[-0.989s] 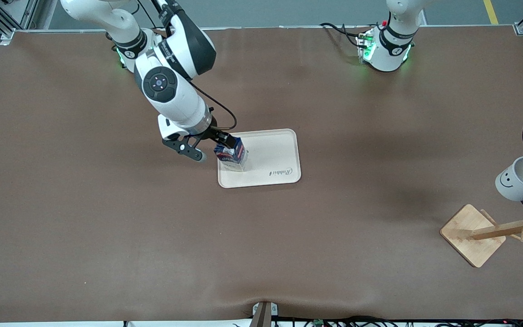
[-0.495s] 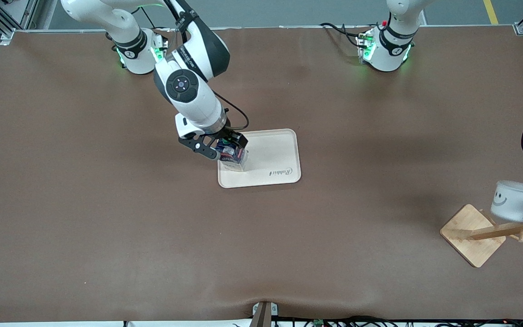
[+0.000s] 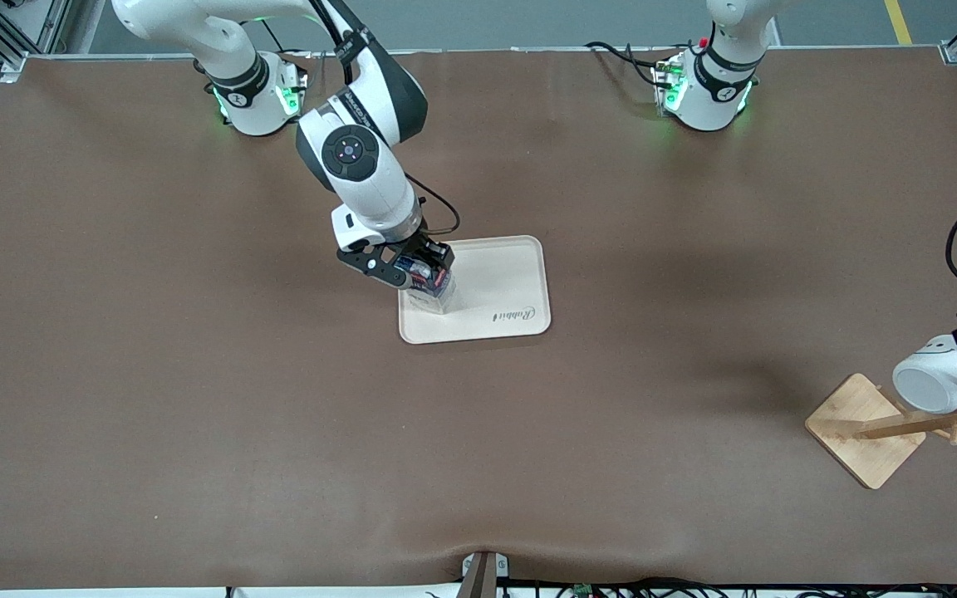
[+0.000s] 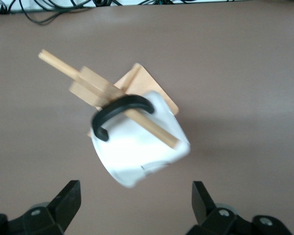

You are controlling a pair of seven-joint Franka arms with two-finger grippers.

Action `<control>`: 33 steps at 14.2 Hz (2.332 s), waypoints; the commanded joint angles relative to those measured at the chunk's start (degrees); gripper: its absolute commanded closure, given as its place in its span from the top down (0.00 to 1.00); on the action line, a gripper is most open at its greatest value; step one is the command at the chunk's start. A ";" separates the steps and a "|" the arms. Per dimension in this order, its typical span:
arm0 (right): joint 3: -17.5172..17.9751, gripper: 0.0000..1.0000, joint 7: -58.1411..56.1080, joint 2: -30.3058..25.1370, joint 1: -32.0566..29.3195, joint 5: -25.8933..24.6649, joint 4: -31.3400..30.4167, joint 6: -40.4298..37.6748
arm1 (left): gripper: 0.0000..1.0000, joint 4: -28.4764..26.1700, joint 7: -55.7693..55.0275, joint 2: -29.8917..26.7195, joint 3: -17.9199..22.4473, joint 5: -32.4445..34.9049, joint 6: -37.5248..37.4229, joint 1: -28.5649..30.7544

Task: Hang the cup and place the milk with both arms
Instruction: 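Grasp the blue milk carton with the right gripper while the left releases, then lift the milk carton off the tray with the right gripper, then lower the milk carton onto the table beside the right arm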

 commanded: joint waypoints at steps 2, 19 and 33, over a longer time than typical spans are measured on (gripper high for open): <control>-0.20 0.00 0.31 -0.59 -4.79 -0.17 8.70 -12.27 | 1.00 -0.08 -5.13 -5.47 0.19 0.40 -4.77 -2.40; -0.82 0.00 -50.13 -3.40 -45.40 -3.76 12.26 -40.02 | 1.00 2.22 -12.06 -15.49 3.67 -5.21 -23.49 -11.95; -0.82 0.00 -64.97 -7.88 -51.48 -4.55 -6.38 -16.19 | 1.00 -4.56 -19.72 -20.69 10.82 -5.93 -23.32 -21.39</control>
